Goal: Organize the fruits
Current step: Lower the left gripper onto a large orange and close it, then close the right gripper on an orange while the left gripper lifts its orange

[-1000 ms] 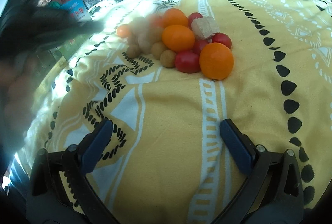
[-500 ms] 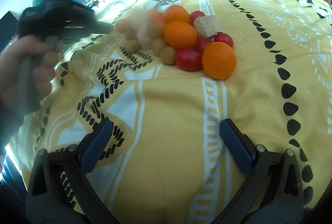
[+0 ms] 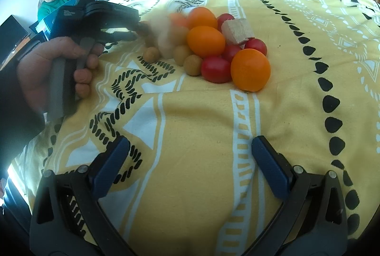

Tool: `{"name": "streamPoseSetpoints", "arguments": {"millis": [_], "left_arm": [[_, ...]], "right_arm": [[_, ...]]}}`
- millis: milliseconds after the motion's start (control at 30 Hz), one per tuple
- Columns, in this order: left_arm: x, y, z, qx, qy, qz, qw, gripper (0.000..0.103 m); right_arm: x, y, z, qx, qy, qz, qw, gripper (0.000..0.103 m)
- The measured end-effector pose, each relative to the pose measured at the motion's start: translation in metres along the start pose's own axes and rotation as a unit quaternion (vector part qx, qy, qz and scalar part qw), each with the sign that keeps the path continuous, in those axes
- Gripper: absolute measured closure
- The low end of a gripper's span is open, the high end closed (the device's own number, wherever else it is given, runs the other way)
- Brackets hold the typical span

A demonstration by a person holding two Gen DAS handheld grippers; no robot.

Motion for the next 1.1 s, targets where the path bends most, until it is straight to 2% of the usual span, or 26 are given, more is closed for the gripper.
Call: {"name": "streamPoseSetpoints", "arguments": {"millis": [100, 300, 367, 400, 433, 600, 700, 767, 800, 867, 967, 1033, 1100], "left_arm": [[0.001, 0.003, 0.008, 0.031, 0.024, 0.013, 0.9992, 0.04], [0.014, 0.014, 0.007, 0.016, 0.013, 0.004, 0.9998, 0.038], [0.013, 0.014, 0.009, 0.022, 0.01, 0.012, 0.9996, 0.045], [0.012, 0.014, 0.011, 0.026, 0.002, 0.015, 0.9995, 0.059], [0.01, 0.014, 0.013, 0.032, -0.01, 0.018, 0.9993, 0.065], [0.003, 0.011, 0.014, 0.031, -0.013, 0.024, 0.9991, 0.066], [-0.014, 0.004, 0.003, 0.016, -0.02, 0.023, 0.9994, 0.066], [-0.037, -0.006, -0.004, 0.016, -0.025, 0.037, 0.9989, 0.066], [-0.049, -0.013, -0.007, 0.019, -0.028, 0.041, 0.9986, 0.066], [-0.063, -0.023, -0.013, 0.019, -0.035, 0.042, 0.9983, 0.066], [-0.08, -0.039, -0.02, 0.012, -0.048, 0.035, 0.9981, 0.066], [-0.09, -0.046, -0.022, 0.004, -0.063, 0.033, 0.9975, 0.066], [-0.097, -0.048, -0.022, 0.002, -0.079, 0.03, 0.9964, 0.066]], "right_arm": [[0.0, 0.0, -0.001, 0.0, 0.0, 0.0, 1.0, 0.0], [0.0, 0.0, -0.002, 0.001, 0.001, 0.001, 1.0, 0.0], [0.0, 0.0, -0.002, 0.001, 0.0, 0.0, 1.0, 0.0], [0.0, 0.0, -0.002, 0.001, 0.0, 0.0, 1.0, 0.0], [0.0, -0.001, -0.002, 0.001, 0.0, 0.0, 1.0, 0.0], [-0.001, 0.0, -0.002, 0.004, 0.005, 0.003, 1.0, 0.0], [-0.004, 0.002, -0.001, 0.013, 0.014, 0.008, 1.0, 0.0], [-0.009, 0.004, 0.0, 0.024, 0.024, 0.014, 0.999, 0.001], [-0.013, 0.007, 0.001, 0.033, 0.035, 0.018, 0.999, 0.002], [-0.02, 0.013, -0.001, 0.04, 0.056, 0.024, 0.997, 0.022], [-0.034, 0.032, -0.011, 0.03, 0.071, 0.04, 0.996, 0.039], [-0.043, 0.051, -0.011, 0.024, 0.073, 0.059, 0.995, 0.04], [-0.047, 0.071, -0.001, 0.024, 0.054, 0.073, 0.996, 0.04]]}}
Point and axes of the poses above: each gripper's, at about its wrist camera, not at the fingertips, and x roughly the way its jaws point, z to its right, y to its top, the point moved 3 cm from there along x, roughly the way its jaws point, and after that the axes turned 15 degrees about y, right-handed, at the moved point
